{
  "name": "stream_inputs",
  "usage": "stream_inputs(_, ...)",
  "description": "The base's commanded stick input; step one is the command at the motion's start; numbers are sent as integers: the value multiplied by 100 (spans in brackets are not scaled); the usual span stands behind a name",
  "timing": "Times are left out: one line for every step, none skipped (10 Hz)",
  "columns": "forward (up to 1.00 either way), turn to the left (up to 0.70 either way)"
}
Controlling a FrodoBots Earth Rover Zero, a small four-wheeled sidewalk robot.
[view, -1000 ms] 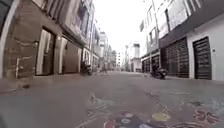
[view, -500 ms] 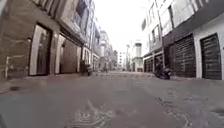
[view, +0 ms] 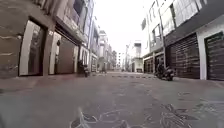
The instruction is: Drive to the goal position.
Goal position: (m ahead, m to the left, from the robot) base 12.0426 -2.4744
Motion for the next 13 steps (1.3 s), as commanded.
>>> stream_inputs(100,-34)
stream_inputs(100,-32)
stream_inputs(100,-11)
stream_inputs(100,6)
stream_inputs(100,6)
stream_inputs(100,6)
stream_inputs(100,6)
stream_inputs(100,6)
stream_inputs(100,6)
stream_inputs(100,6)
stream_inputs(100,6)
stream_inputs(100,6)
stream_inputs(100,6)
